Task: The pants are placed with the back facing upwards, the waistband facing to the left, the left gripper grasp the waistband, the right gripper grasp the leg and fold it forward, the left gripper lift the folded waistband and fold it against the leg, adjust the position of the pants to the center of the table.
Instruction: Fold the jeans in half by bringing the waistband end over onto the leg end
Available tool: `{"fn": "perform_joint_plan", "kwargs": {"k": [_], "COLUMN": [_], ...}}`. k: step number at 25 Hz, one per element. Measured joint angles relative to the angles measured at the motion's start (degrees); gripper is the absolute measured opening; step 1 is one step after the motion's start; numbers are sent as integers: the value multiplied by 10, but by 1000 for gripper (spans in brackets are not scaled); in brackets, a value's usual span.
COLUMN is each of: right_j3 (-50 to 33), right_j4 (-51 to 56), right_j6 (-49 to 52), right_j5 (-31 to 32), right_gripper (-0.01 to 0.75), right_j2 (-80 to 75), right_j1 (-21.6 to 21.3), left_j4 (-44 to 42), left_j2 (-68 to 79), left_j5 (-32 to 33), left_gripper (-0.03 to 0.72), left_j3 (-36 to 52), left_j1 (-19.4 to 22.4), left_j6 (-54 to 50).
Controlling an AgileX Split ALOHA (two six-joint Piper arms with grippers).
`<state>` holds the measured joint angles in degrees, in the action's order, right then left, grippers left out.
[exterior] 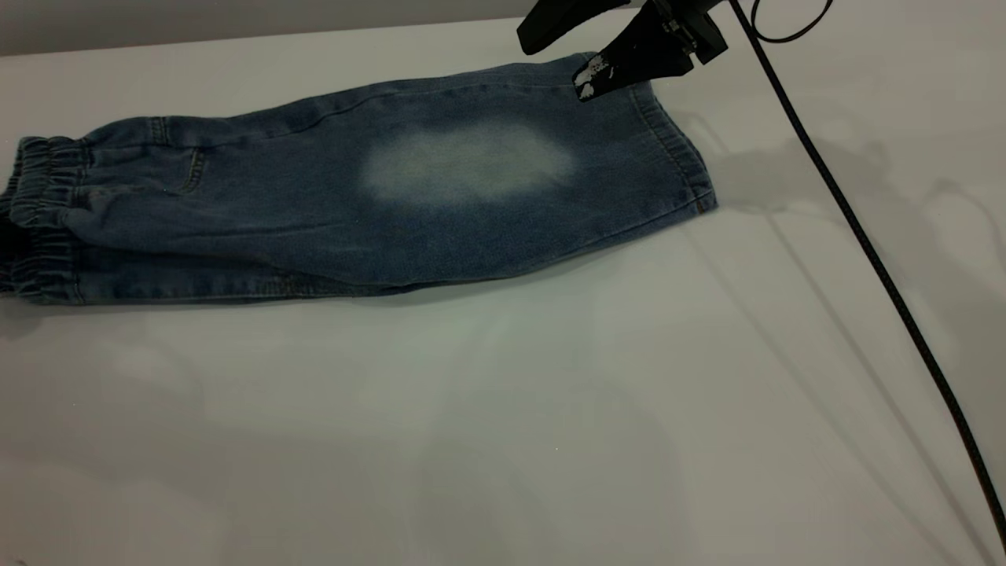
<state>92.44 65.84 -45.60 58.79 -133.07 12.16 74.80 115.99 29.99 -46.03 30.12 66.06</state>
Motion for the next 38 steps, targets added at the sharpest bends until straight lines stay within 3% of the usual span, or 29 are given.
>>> {"fn": "perform_joint_plan", "kwargs": {"k": [16,24,28,34,35,38], "right_j3": [0,0,0,0,0,0], "right_j4": [-1,0,0,0,0,0], "right_j6": [-10,-10,-10,-10,-10,-10], "right_j5": [2,2,3,6,7,11], "right_gripper": [477,477,477,477,477,477], "right_j2": [0,0,0,0,0,0], "right_j1": [0,0,0,0,0,0], "left_j4": [160,236,235,227,227,227], "left_j2": [55,91,100,103,103,98], "left_j5": [51,108,108,95,95,95], "left_gripper": [594,580,474,136,102,101], "left_j3": [1,1,1,2,2,2], "left_j1": [0,0,0,0,0,0], "left_j6": [117,160,160,161,161,162]}}
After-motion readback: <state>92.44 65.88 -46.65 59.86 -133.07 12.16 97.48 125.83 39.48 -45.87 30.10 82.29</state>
